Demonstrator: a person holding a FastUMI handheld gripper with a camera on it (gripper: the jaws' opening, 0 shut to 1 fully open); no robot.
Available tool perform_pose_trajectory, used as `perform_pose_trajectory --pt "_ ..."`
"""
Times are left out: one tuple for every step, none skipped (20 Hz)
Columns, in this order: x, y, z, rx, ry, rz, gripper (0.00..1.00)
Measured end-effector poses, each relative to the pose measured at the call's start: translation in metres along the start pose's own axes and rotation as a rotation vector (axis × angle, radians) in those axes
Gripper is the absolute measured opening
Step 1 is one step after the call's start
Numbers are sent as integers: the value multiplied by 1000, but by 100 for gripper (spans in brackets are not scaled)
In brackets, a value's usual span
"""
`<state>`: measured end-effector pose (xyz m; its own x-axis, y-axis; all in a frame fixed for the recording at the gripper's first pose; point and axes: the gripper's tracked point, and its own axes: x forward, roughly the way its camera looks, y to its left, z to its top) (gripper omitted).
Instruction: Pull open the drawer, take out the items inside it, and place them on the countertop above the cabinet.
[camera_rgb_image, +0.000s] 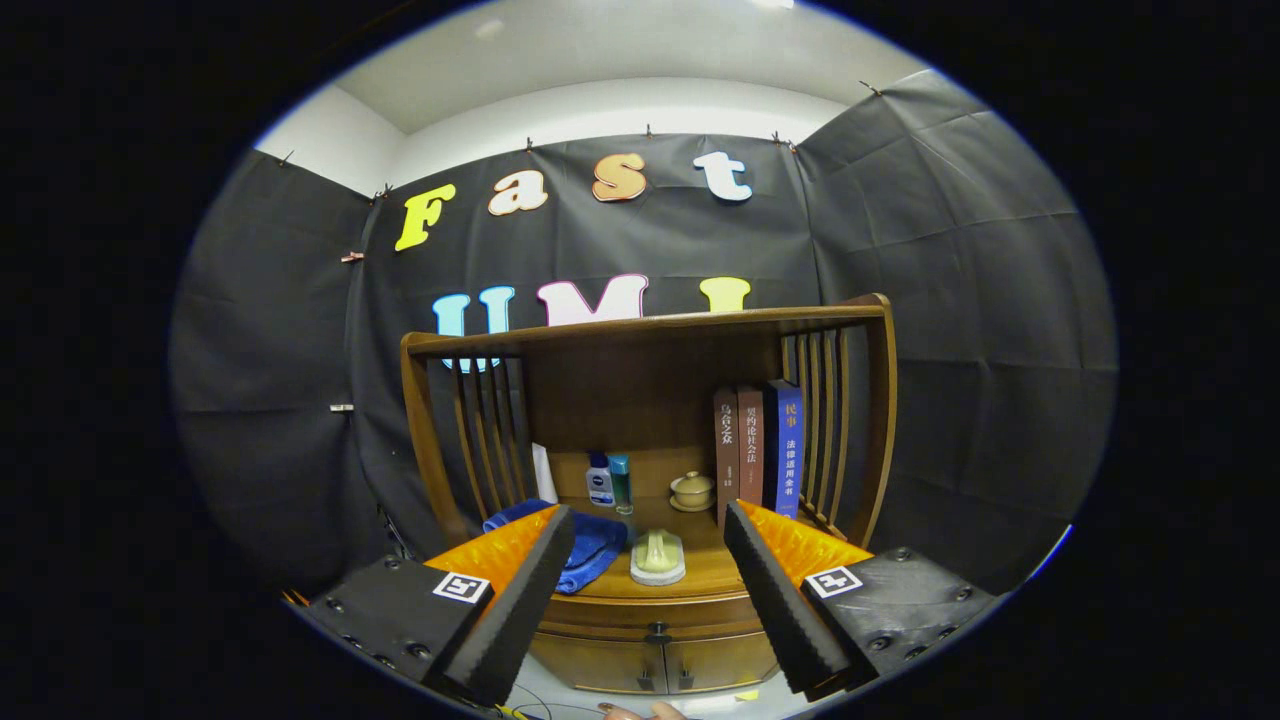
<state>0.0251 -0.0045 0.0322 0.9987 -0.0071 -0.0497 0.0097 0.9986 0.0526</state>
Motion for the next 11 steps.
perform_pose_trajectory --pt "-1 -1 1 -4 -3 -1 99" --pt "-2 -1 2 -4 -6 0 99" --pt "-3 -1 4 -2 -9 1 99" --pt "-4 -1 5 1 -13 1 99" --pt "-5 -2 6 3 -15 2 99" --pt "-6 -3 6 2 -16 2 99" --pt "-6 -3 6 0 -14 3 99" --pt "-8 -3 7 -2 -14 4 99" --pt "-10 -4 8 -5 -15 3 99" --pt "-11 -5 8 -7 -16 1 99" --pt "-12 -5 9 -7 -19 0 99"
